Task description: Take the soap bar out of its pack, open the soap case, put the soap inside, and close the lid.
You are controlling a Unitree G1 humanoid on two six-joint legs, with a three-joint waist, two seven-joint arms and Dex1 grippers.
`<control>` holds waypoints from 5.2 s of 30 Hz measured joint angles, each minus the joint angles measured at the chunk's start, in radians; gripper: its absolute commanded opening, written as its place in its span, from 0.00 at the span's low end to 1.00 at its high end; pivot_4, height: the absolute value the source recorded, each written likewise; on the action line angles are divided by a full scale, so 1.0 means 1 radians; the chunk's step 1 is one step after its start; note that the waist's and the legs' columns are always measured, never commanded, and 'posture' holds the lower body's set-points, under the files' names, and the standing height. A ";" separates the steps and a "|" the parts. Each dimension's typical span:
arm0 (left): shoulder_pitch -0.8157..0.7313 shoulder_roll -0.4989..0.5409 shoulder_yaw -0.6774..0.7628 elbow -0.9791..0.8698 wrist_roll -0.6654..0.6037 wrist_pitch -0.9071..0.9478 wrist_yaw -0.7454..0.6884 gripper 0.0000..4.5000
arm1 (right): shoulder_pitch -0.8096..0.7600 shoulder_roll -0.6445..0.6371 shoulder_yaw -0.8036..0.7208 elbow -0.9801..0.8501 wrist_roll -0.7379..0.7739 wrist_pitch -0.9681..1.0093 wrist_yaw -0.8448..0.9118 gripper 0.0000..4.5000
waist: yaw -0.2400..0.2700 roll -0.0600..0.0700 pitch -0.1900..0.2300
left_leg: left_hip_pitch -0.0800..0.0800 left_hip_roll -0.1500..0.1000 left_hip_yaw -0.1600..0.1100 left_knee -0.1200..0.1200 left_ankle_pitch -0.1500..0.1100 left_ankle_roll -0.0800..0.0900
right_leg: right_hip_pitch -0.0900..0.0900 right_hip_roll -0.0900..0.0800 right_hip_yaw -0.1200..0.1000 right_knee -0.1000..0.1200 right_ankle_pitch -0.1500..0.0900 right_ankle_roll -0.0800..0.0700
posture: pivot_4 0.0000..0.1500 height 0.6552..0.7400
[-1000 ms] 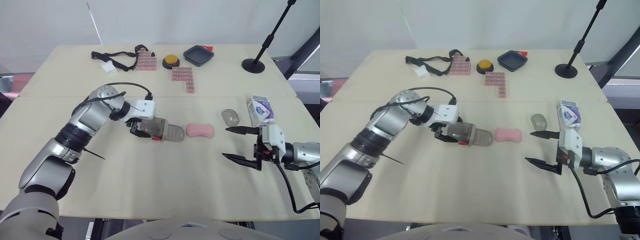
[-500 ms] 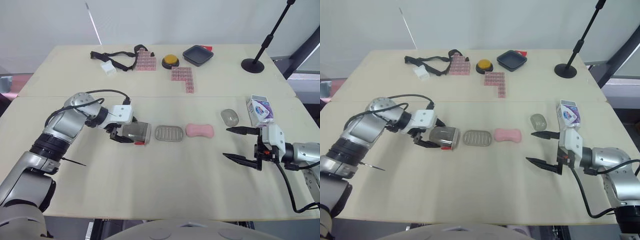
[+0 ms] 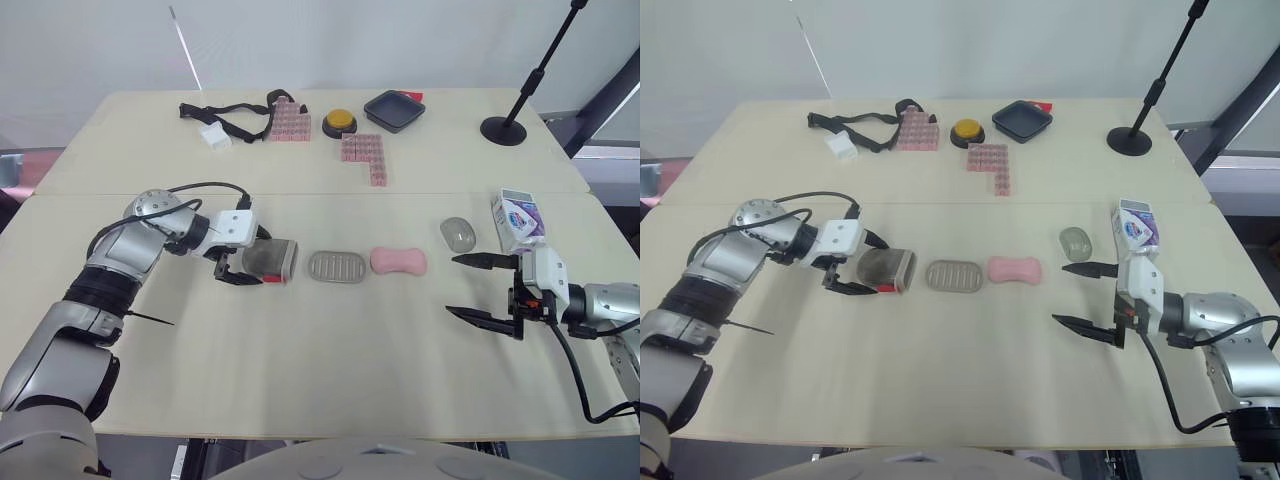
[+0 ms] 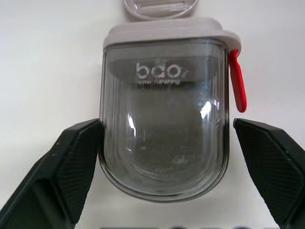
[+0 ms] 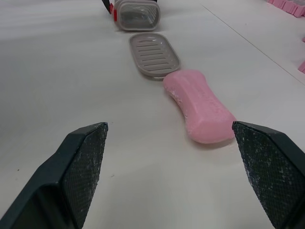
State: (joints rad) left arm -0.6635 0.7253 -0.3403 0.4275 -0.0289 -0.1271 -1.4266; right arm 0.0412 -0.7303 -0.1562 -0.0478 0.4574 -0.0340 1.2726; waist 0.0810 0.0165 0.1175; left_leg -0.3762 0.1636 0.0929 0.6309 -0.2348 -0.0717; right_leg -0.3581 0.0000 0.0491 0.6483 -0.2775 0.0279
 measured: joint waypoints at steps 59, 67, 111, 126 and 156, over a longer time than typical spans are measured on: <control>0.593 0.000 0.509 -0.502 -0.518 0.259 0.118 1.00 | -0.622 0.061 0.543 0.016 -0.400 0.614 -0.131 0.52 | -0.001 -0.003 0.002 | 0.001 0.001 0.002 -0.005 0.001 -0.002 | -0.002 0.001 0.000 0.000 0.000 0.000 | 1.00 1.00; 0.571 -0.001 0.484 -0.494 -0.518 0.263 0.119 1.00 | -0.611 0.048 0.544 -0.011 -0.405 0.601 -0.125 0.36 | -0.001 -0.003 0.002 | 0.001 0.001 0.002 -0.004 0.001 -0.002 | -0.002 0.001 0.000 0.000 0.000 0.000 | 1.00 1.00; 0.574 -0.001 0.479 -0.524 -0.522 0.298 0.141 1.00 | -0.782 0.303 0.742 -0.007 -0.472 0.703 -0.225 0.36 | -0.003 -0.003 0.002 | 0.001 0.002 0.002 -0.004 0.003 -0.004 | -0.005 0.002 0.000 0.005 0.000 -0.001 | 1.00 1.00; 0.565 -0.007 0.477 -0.524 -0.522 0.308 0.141 1.00 | -0.786 0.256 0.765 -0.051 -0.471 0.675 -0.119 0.36 | -0.003 -0.003 0.002 | 0.001 0.002 0.002 -0.004 0.003 -0.004 | -0.005 0.002 0.000 0.005 0.000 -0.001 | 1.00 1.00; 0.559 -0.020 0.473 -0.524 -0.518 0.311 0.146 1.00 | -0.822 0.272 0.779 0.003 -0.510 0.668 -0.129 0.65 | -0.003 -0.003 0.002 | 0.001 0.002 0.002 -0.003 0.003 -0.004 | -0.006 0.002 0.000 0.006 0.001 -0.001 | 1.00 1.00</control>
State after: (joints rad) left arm -0.1046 0.7054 0.1326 -0.0966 -0.5469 0.1840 -1.2809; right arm -0.7803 -0.4581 0.6228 -0.0446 -0.0524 0.6336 1.1434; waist 0.0784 0.0131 0.1193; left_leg -0.3756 0.1653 0.0950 0.6283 -0.2317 -0.0753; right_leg -0.3637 0.0018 0.0486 0.6548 -0.2769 0.0269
